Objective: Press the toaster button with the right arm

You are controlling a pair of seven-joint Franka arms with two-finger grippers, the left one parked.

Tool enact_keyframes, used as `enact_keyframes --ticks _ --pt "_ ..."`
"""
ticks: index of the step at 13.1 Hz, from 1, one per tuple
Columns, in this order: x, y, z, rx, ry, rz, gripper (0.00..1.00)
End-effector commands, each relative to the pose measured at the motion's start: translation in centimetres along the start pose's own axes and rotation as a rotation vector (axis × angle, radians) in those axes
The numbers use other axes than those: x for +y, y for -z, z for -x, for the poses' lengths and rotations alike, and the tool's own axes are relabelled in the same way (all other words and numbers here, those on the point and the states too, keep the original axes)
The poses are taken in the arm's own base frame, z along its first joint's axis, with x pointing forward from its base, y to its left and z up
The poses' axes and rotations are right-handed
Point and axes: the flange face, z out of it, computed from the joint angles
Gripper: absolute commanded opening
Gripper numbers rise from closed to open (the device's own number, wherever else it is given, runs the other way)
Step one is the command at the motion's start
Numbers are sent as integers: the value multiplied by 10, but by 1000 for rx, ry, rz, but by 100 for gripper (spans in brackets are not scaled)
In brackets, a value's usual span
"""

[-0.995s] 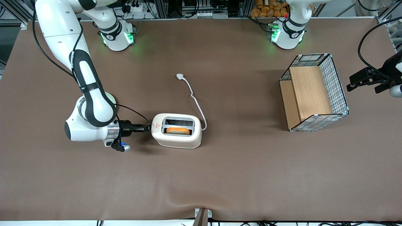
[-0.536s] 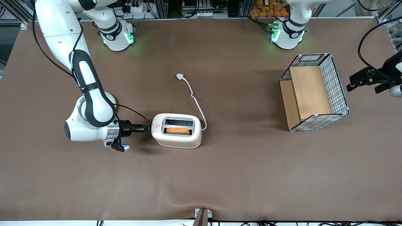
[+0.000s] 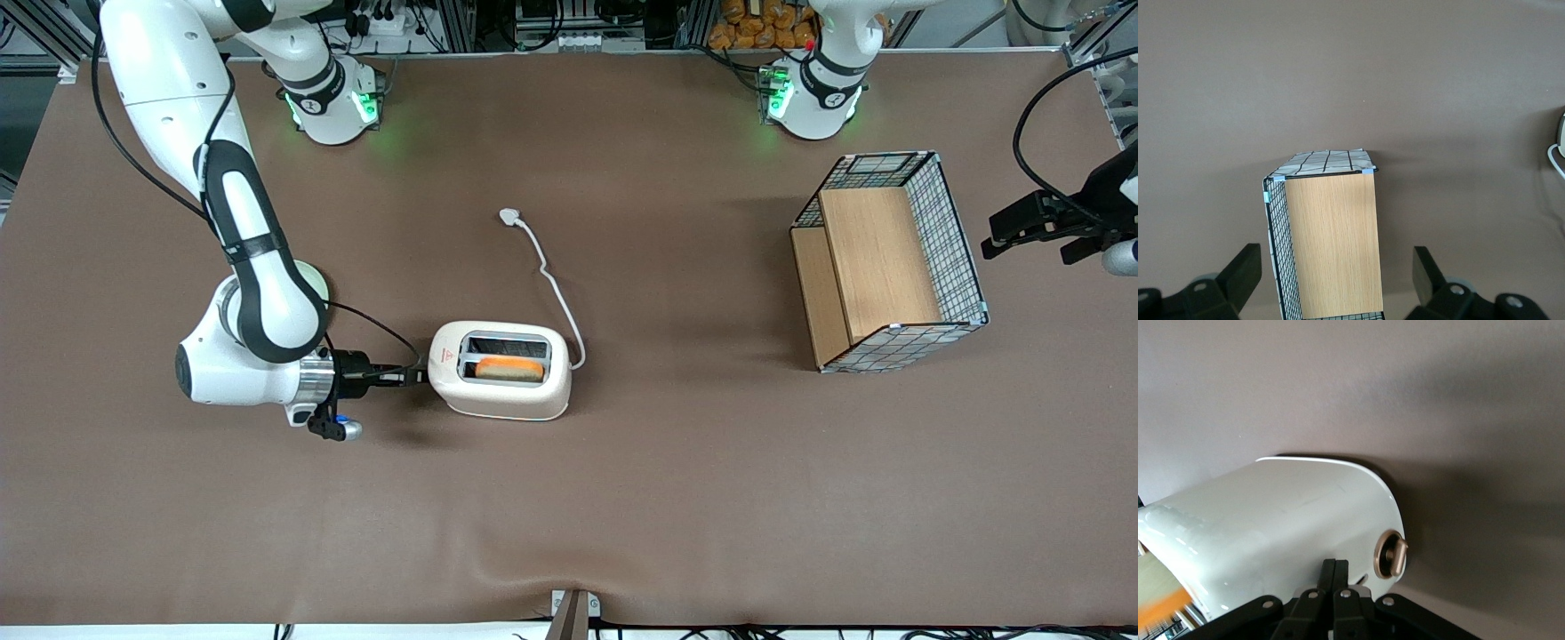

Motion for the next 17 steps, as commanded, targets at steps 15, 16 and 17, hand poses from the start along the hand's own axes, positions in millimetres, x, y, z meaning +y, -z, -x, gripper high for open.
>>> enact_keyframes --ticks 15,16,17 --pt "-2 6 -15 25 46 14 100" --pt "0 7 -15 26 44 16 100" --pt "2 10 -16 31 41 15 100"
